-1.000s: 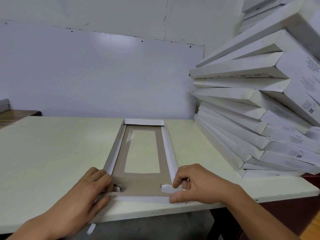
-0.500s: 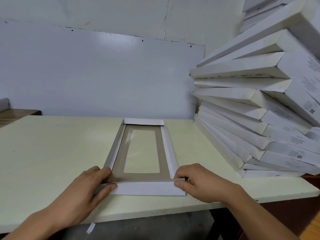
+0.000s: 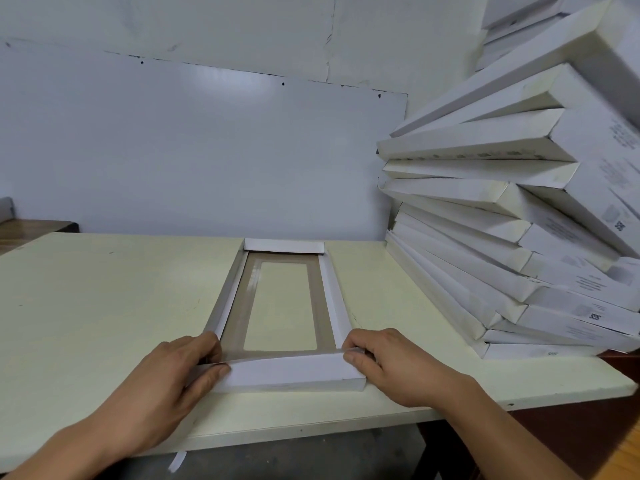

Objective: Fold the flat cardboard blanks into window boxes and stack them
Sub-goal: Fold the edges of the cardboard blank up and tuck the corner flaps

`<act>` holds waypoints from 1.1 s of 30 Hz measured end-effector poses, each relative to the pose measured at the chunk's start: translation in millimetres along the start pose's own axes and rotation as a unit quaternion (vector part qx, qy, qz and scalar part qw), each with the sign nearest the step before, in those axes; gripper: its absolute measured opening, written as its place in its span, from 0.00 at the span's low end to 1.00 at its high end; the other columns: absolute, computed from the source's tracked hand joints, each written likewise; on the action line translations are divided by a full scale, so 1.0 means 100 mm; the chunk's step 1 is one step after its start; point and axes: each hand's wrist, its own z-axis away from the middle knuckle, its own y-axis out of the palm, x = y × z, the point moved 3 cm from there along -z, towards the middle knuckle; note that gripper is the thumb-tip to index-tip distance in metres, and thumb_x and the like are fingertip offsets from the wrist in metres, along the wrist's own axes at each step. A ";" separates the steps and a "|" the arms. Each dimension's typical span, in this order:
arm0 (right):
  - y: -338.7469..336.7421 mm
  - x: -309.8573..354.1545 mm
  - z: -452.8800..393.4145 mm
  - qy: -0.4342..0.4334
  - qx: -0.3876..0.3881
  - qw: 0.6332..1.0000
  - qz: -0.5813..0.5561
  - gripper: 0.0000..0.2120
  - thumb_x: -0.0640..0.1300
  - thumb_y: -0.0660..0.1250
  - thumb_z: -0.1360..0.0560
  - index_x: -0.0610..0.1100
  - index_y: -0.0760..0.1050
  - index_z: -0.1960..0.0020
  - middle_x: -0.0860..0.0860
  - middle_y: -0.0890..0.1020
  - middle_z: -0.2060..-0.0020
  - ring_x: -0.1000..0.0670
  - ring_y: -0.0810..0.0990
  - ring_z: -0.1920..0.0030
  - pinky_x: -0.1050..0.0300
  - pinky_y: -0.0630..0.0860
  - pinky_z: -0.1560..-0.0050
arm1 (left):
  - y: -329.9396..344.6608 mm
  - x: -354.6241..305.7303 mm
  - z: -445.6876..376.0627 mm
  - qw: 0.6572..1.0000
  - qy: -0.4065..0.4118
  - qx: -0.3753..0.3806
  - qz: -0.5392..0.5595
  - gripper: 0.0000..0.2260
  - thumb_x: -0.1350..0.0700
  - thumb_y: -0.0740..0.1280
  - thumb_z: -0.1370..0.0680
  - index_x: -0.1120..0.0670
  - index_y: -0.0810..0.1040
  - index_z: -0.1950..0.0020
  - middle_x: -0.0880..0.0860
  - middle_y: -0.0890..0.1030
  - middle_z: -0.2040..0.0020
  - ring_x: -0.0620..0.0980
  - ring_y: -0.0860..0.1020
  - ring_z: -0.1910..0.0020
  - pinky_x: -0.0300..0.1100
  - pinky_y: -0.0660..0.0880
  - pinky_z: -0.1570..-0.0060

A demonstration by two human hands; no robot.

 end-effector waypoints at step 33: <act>0.18 -0.07 -0.05 0.032 -0.066 0.997 -0.010 0.12 0.50 0.51 0.16 0.49 0.70 0.52 0.49 0.76 0.63 0.48 0.73 0.61 0.53 0.70 0.60 | 0.12 0.11 -0.10 0.995 -0.088 0.014 0.050 0.07 0.53 0.65 0.20 0.48 0.71 0.58 0.44 0.74 0.68 0.45 0.69 0.70 0.35 0.65 0.69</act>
